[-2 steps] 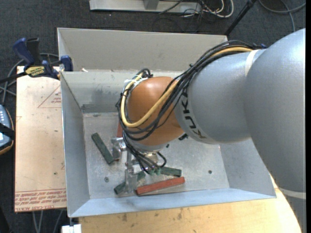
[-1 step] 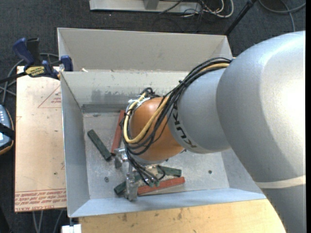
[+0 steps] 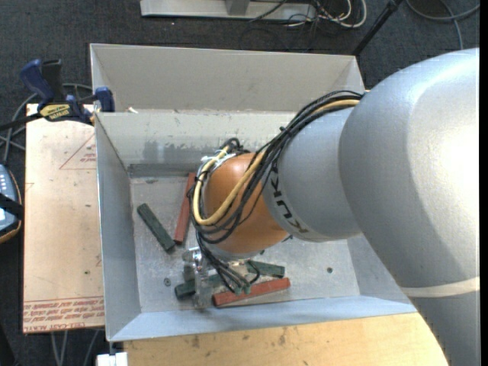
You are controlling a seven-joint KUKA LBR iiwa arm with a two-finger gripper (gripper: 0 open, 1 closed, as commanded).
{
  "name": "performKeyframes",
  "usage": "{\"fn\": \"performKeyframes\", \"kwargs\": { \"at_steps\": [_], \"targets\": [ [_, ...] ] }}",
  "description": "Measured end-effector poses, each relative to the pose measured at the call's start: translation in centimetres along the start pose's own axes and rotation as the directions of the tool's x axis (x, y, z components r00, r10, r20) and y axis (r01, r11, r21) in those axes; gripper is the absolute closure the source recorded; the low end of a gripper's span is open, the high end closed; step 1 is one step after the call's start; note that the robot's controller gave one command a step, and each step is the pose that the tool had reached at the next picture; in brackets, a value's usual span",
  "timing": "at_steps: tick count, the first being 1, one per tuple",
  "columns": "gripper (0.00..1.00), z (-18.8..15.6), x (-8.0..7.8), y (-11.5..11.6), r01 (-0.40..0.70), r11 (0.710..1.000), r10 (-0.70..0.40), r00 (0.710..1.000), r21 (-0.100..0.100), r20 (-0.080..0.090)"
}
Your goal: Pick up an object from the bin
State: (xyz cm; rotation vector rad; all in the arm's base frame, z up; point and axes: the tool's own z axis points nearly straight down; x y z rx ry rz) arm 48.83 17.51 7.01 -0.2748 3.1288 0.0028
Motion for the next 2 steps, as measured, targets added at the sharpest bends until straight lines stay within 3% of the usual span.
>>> {"fn": "performKeyframes", "kwargs": {
  "at_steps": [1, 2],
  "targets": [
    [1.00, 0.0, -1.3, -0.2, 0.402, 0.916, -0.402, 0.916, 0.000, 0.002],
    [1.00, -17.1, -1.0, -1.2, 0.413, 0.911, -0.413, 0.911, 0.004, 0.010]
  ]
}}
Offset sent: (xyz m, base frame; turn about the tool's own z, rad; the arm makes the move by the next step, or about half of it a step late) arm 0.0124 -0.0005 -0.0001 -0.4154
